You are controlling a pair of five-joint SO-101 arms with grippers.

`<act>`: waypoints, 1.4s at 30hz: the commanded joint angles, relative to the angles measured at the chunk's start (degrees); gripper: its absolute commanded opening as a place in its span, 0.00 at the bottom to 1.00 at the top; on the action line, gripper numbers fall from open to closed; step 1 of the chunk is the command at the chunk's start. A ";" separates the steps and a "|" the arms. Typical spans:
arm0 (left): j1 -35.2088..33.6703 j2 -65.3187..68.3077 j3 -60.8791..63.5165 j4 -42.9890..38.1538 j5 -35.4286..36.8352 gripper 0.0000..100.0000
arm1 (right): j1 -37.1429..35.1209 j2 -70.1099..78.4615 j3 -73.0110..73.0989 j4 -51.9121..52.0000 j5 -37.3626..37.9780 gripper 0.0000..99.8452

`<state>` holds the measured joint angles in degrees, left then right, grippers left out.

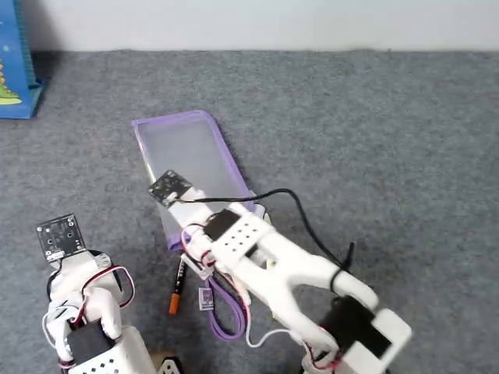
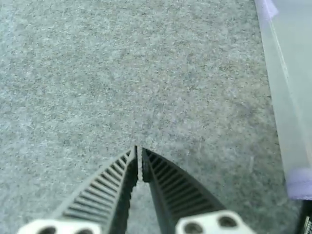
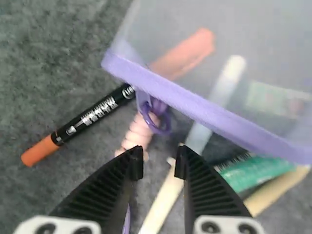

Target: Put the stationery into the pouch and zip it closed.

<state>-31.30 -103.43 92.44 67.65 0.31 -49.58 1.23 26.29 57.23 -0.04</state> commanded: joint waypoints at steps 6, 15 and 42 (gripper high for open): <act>-0.35 -0.70 -1.10 -1.85 0.44 0.02 | -1.36 8.04 -8.26 -1.19 -0.53 0.11; -0.35 -0.70 -1.10 -1.85 0.44 0.02 | -3.56 12.62 -9.67 -1.80 -0.62 0.11; 3.16 -0.70 -1.19 -1.32 -0.18 0.02 | -2.95 -12.35 -0.88 10.77 6.24 0.01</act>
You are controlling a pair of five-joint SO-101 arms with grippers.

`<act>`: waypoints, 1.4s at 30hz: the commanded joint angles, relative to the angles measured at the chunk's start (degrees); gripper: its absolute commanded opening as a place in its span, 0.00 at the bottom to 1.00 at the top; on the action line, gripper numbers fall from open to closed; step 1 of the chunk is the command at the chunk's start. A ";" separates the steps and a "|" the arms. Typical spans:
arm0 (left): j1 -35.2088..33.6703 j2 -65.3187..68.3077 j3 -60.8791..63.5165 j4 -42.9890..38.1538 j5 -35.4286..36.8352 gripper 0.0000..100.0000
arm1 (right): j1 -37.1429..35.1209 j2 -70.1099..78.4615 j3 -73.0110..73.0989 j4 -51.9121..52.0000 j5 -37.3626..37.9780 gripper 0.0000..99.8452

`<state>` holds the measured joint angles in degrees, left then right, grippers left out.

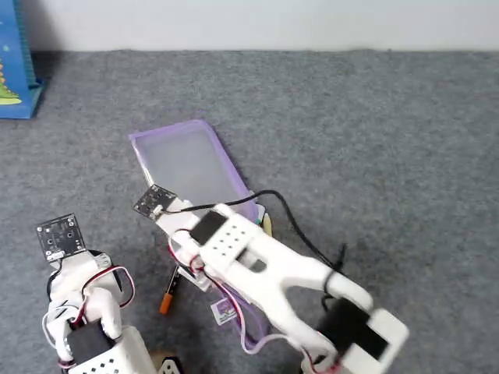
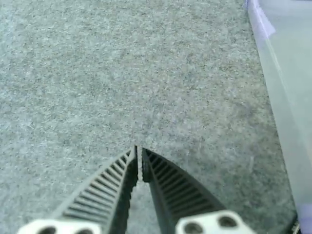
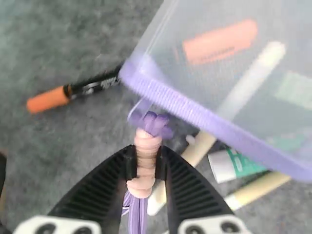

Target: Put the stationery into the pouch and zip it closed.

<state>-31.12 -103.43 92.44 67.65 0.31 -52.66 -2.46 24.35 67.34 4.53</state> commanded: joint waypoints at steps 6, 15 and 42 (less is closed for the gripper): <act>13.54 -0.70 -2.42 1.49 -9.49 0.06 | 4.79 -23.34 5.98 0.31 3.16 0.01; 14.68 -0.70 -7.60 6.33 -1.85 0.36 | 8.22 -36.18 7.03 0.04 2.64 0.01; 6.33 -0.70 -6.81 5.80 -1.58 0.36 | 3.82 -11.56 13.36 -7.69 -2.90 0.11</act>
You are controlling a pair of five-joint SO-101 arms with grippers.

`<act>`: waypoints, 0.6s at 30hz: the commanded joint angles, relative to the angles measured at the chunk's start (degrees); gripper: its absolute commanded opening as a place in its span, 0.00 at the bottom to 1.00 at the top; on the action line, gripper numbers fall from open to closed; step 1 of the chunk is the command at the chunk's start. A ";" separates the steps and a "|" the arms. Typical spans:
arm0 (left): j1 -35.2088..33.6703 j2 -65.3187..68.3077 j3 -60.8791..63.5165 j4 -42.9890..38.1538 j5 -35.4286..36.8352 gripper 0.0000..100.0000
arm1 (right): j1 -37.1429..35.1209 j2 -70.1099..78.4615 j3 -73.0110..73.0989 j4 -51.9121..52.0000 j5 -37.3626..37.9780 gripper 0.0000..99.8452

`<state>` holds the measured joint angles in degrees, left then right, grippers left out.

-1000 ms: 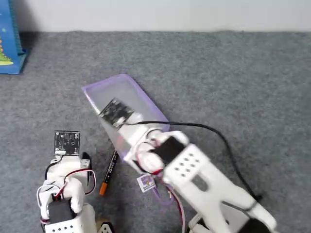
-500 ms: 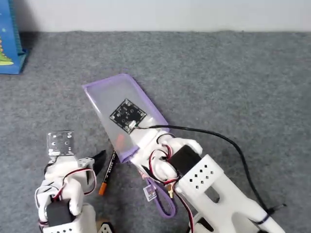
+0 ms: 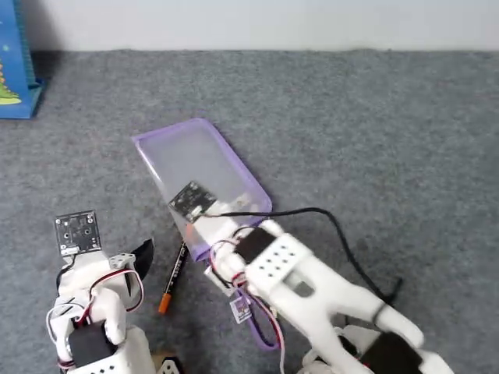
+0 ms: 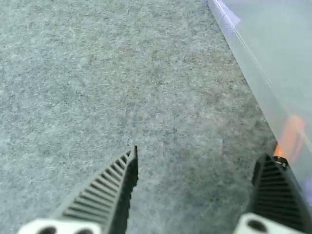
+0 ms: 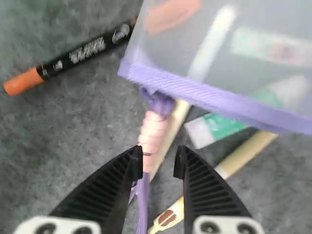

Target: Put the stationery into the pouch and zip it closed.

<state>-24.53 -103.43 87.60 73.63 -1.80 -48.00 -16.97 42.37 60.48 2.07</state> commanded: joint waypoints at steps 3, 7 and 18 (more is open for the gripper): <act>-0.26 -0.70 -1.89 -0.18 0.44 0.36 | -1.19 6.02 -5.54 -0.84 -0.44 0.11; -0.35 -0.70 -1.89 -0.18 0.44 0.36 | -1.71 7.25 -6.42 -0.92 -0.53 0.11; -0.44 -0.70 -1.89 -0.18 0.44 0.36 | -1.71 7.60 -6.15 -3.91 -0.53 0.11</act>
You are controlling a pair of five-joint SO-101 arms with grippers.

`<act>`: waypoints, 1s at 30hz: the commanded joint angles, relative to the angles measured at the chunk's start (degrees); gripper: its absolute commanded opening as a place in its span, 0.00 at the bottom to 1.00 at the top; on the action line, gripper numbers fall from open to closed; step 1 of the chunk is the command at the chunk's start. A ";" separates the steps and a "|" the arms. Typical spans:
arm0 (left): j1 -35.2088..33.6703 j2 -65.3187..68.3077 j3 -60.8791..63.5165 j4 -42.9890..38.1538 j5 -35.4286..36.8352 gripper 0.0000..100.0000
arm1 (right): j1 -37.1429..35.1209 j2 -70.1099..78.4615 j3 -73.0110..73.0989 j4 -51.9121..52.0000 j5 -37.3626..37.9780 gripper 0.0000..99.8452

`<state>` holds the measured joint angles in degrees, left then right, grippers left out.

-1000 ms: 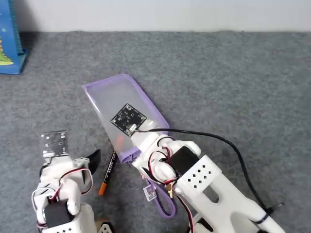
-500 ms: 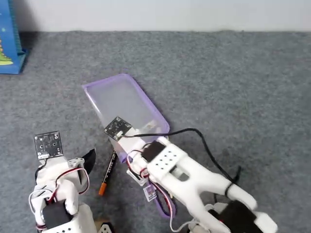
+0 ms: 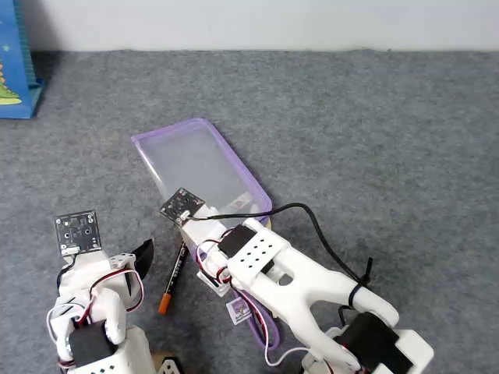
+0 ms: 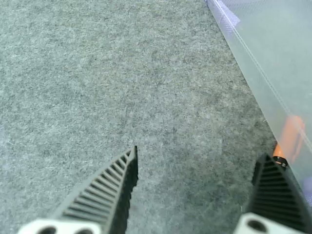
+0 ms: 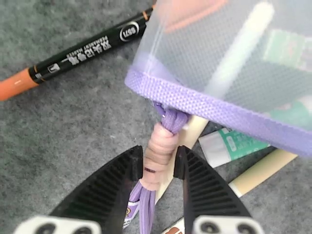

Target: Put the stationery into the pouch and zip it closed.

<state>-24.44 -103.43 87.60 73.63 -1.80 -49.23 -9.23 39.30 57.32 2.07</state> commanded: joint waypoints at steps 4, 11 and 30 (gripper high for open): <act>-0.53 -0.70 -1.89 -0.18 0.44 0.36 | -0.48 3.56 -3.52 -0.75 -0.53 0.11; -0.53 -0.70 -1.80 -0.18 0.44 0.36 | -0.57 8.13 -6.15 -0.13 -0.53 0.11; 1.67 -0.70 -0.92 -0.70 0.18 0.36 | 0.40 -4.09 -12.31 10.51 2.20 0.01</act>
<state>-24.44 -103.43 87.60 73.63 -1.80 -49.41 -6.07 30.42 66.37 3.30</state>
